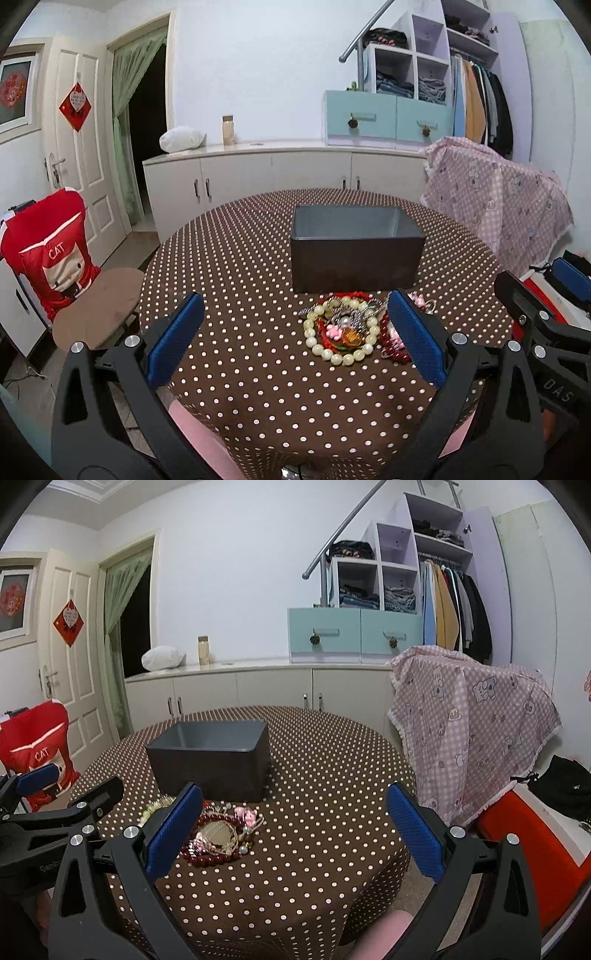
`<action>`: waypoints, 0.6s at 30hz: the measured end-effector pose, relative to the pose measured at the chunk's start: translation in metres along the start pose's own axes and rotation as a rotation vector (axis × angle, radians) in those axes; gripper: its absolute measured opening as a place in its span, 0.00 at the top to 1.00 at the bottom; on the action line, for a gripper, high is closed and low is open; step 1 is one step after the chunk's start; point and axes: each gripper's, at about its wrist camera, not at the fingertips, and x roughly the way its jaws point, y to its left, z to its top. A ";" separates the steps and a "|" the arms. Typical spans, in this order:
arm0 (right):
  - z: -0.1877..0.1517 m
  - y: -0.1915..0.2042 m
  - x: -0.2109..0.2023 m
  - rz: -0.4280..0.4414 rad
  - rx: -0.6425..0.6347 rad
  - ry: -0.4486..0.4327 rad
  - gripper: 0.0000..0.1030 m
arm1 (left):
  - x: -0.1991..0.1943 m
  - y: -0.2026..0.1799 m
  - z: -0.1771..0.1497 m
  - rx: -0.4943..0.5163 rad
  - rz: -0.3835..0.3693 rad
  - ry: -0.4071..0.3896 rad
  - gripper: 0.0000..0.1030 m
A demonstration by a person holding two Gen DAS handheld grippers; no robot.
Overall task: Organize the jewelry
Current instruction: 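Move both tools toward the jewelry pile in front of the grey box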
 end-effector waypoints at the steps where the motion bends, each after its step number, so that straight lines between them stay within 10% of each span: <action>1: -0.002 0.001 0.002 0.000 -0.001 0.007 0.08 | 0.003 0.001 -0.001 -0.001 -0.001 0.009 0.06; 18: -0.034 0.014 0.045 0.004 -0.013 0.169 0.08 | 0.050 0.021 -0.020 -0.011 -0.079 0.157 0.06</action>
